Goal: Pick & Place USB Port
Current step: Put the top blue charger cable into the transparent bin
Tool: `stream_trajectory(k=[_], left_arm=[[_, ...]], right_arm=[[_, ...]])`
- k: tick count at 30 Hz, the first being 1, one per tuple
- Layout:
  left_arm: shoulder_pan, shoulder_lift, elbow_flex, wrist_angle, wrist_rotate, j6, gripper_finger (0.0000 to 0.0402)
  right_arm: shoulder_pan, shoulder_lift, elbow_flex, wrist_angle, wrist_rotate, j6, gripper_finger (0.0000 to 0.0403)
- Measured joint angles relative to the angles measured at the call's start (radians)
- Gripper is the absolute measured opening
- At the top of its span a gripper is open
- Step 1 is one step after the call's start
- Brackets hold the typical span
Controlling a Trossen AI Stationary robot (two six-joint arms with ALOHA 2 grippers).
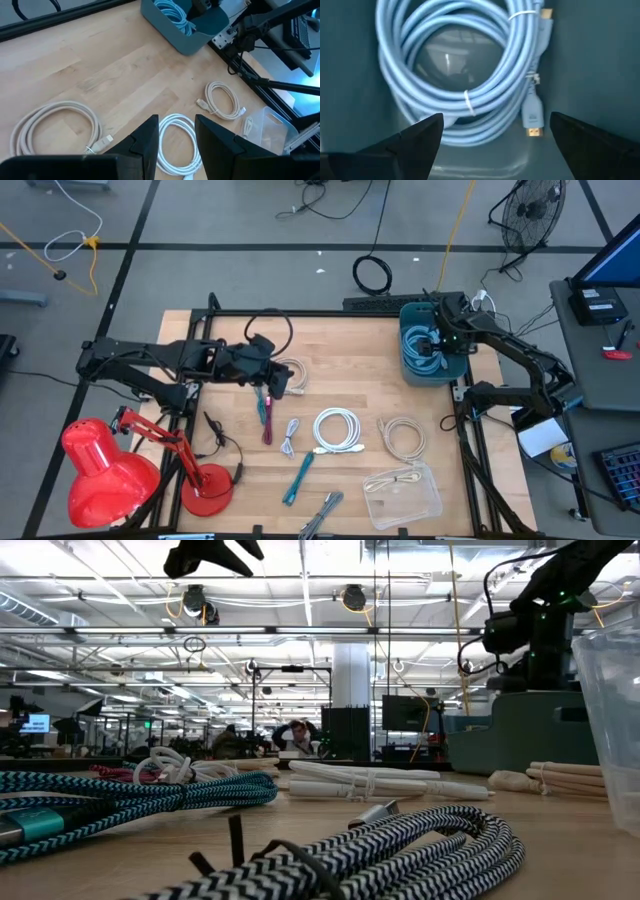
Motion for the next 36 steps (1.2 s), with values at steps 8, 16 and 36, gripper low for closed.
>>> stream_trajectory(k=[8, 16, 36], left_arm=[[0.004, 0.000, 0.000, 0.000, 0.000, -0.004, 0.0129], [0.004, 0.000, 0.000, 0.008, 0.000, -0.008, 0.0129], [-0.005, 0.000, 0.000, 0.034, 0.018, -0.034, 0.0129]], right_arm=[[0.035, 0.000, 0.000, 0.048, -0.180, 0.022, 0.0346], [0.123, 0.000, 0.000, 0.049, -0.257, -0.019, 0.0334], [0.397, -0.066, 0.000, 1.135, -0.780, 0.432, 0.0261]])
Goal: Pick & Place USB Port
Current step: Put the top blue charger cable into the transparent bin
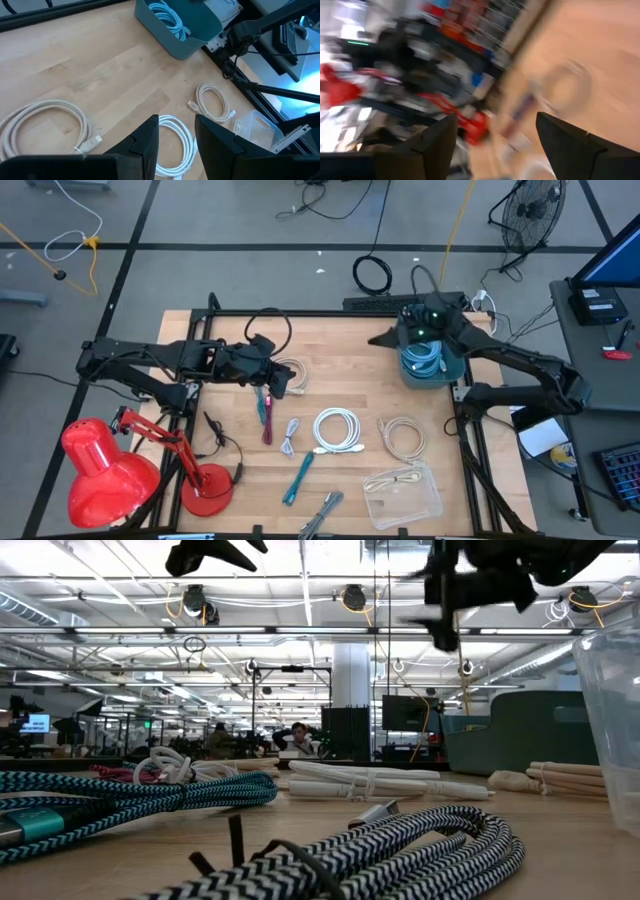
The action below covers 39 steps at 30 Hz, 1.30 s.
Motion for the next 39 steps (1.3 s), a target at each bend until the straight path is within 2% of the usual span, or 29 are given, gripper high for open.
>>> stream_trajectory(k=[5, 10, 13, 21, 27, 30, 35, 39], left_arm=[[0.000, 0.000, 0.000, 0.050, 0.002, 0.003, 0.0129], [0.000, 0.000, 0.000, 0.136, 0.002, 0.017, 0.0129], [0.000, 0.000, 0.000, 0.191, 0.002, 0.021, 0.0129], [0.003, 0.000, 0.000, 0.356, -0.029, 0.005, 0.0129], [0.003, 0.002, 0.000, 0.446, -0.074, -0.022, 0.0129], [0.003, 0.003, 0.000, 0.456, -0.110, -0.024, 0.0129], [0.003, 0.003, 0.000, 0.460, -0.124, -0.037, 0.0129], [0.003, 0.003, 0.000, 0.460, -0.125, -0.037, 0.0129]], right_arm=[[0.063, 0.000, 0.000, 0.406, 0.116, 0.126, 0.0262], [0.073, -0.001, 0.000, 0.639, 0.219, 0.183, 0.0259], [0.074, -0.002, 0.000, 0.682, 0.224, 0.194, 0.0254], [0.162, -0.011, 0.001, 0.826, 0.129, 0.243, 0.0237], [0.317, -0.039, 0.042, 0.816, 0.068, 0.204, 0.0229], [0.397, -0.048, 0.072, 0.758, 0.044, 0.160, 0.0226], [0.528, -0.061, 0.129, 0.584, 0.024, 0.053, 0.0221], [0.625, -0.064, 0.171, 0.380, 0.050, -0.136, 0.0217]])
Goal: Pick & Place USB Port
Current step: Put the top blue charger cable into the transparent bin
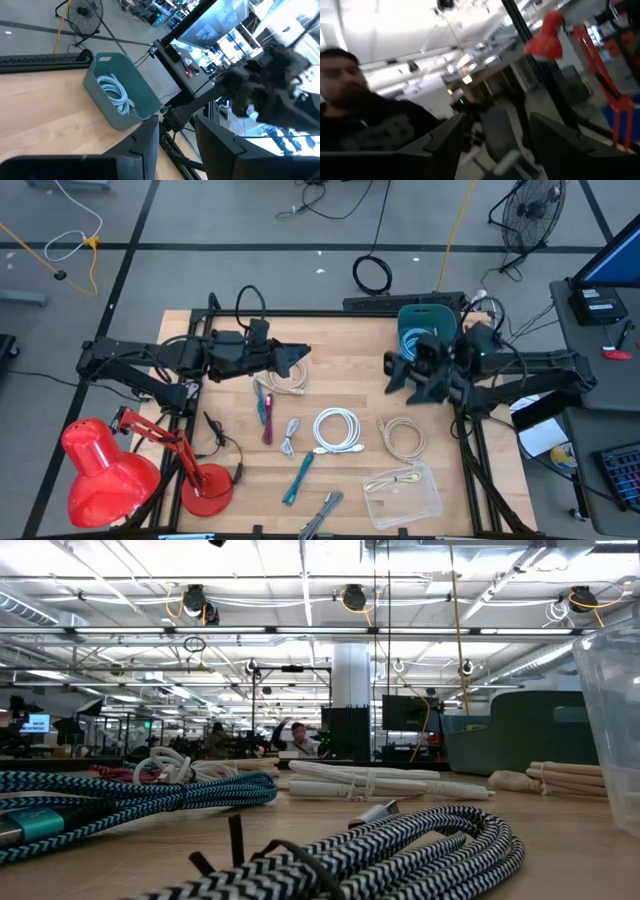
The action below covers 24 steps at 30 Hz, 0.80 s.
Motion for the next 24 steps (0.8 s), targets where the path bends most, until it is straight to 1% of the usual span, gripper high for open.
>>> stream_trajectory(k=[5, 9, 12, 17, 21, 24], left_arm=[[0.000, 0.000, 0.000, -0.001, -0.018, 0.000, 0.0129], [-0.005, 0.000, 0.000, -0.002, -0.018, 0.001, 0.0129], [-0.008, 0.000, 0.000, -0.018, -0.013, 0.011, 0.0129], [-0.008, 0.000, 0.000, -0.035, 0.021, 0.012, 0.0129], [-0.007, 0.000, 0.000, -0.046, 0.036, 0.015, 0.0129], [-0.007, 0.000, 0.000, -0.053, 0.036, 0.019, 0.0129]], right_arm=[[0.099, 0.001, 0.030, -0.296, 0.113, -0.208, 0.0215], [0.152, 0.001, 0.031, -0.452, 0.215, -0.297, 0.0215], [0.189, 0.001, 0.032, -0.541, 0.292, -0.344, 0.0215], [0.238, 0.001, 0.032, -0.685, 0.413, -0.398, 0.0215], [0.271, 0.001, 0.032, -0.759, 0.539, -0.436, 0.0215], [0.291, 0.005, 0.032, -0.775, 0.642, -0.463, 0.0215]])
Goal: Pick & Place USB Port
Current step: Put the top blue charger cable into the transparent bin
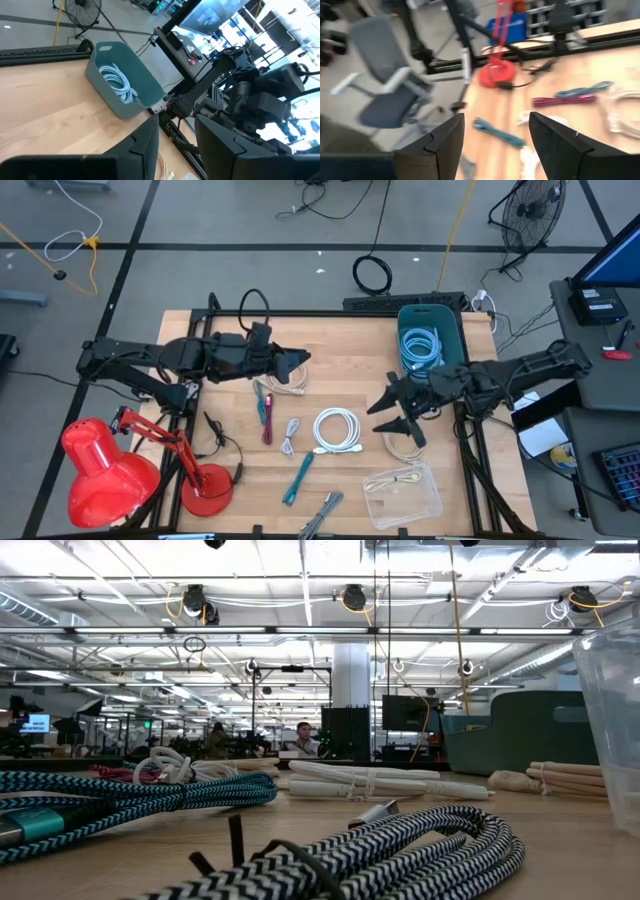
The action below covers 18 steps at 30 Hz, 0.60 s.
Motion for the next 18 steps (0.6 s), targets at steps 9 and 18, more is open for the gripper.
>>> stream_trajectory(k=[9, 18], left_arm=[[0.000, 0.000, 0.000, -0.222, 0.037, -0.092, 0.0129], [0.000, 0.000, 0.000, -0.522, 0.040, -0.240, 0.0129]], right_arm=[[0.009, 0.035, 0.000, -0.084, 0.147, 0.010, 0.0215], [0.007, 0.051, 0.000, -0.079, 0.206, 0.028, 0.0215]])
